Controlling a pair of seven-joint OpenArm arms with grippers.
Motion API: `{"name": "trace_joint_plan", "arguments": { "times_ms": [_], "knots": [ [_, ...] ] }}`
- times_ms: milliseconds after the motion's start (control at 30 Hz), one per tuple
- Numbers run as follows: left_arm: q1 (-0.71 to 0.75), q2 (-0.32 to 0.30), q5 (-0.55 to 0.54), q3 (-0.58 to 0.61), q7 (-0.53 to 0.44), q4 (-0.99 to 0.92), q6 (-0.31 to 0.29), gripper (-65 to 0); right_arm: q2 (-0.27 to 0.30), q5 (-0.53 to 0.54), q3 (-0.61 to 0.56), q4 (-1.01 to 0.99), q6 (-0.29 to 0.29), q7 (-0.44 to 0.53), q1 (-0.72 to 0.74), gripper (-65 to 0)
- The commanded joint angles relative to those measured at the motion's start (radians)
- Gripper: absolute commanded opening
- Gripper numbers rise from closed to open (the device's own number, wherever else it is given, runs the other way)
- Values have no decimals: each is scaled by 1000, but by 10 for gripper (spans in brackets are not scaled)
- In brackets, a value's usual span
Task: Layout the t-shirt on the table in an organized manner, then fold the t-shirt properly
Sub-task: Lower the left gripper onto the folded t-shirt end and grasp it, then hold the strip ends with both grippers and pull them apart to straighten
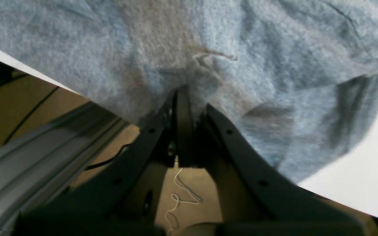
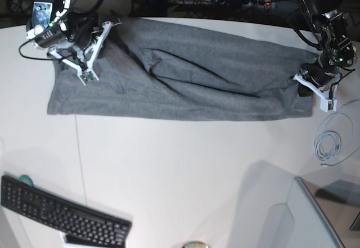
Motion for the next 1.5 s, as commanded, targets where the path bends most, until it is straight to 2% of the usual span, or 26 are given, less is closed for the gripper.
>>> {"name": "trace_joint_plan", "arguments": {
  "times_ms": [0, 100, 267, 833, 900, 1000, 1067, 1167, 1333, 1433, 1467],
  "knots": [
    [-14, -18, 11, -3, -15, 2, -5, -650, 4, 4, 3, 17, -2, 8, 2, -648],
    [-17, -49, 31, -2, -23, -28, -5, -650, 5, 4, 3, 17, -2, 8, 2, -648],
    [-8, -75, 39, -2, -121, -77, -5, -650, 5, 4, 3, 17, -2, 8, 2, -648],
    [-20, -162, 31, -9, -124, -77, -5, -650, 5, 2, 4, 17, -2, 0, -26, -638],
    [-12, -178, 30, -12, -121, -65, -5, -650, 2, 2, 4, 17, -2, 0, -35, -576],
    [29, -179, -1, -69, -118, -10, -7, -650, -1, 2, 4, 17, -2, 0, -37, -423],
    [75, -179, -65, -120, -92, 51, -7, -650, -1, 2, 4, 22, -2, 0, -37, -317],
    [160, -179, -161, -177, -55, 163, -7, -650, 2, 2, 4, 35, -2, 0, -37, -215],
    [266, -172, -243, -196, -54, 280, -7, -650, -1, 5, 4, 109, -2, 15, -45, -195],
    [276, -172, -289, -196, -54, 268, -7, -650, -3, 7, 4, 118, -2, 103, -46, -195],
    [275, -172, -300, -196, -55, 256, -7, -573, -3, 7, 4, 118, -2, 126, -46, -195]
  ]
}}
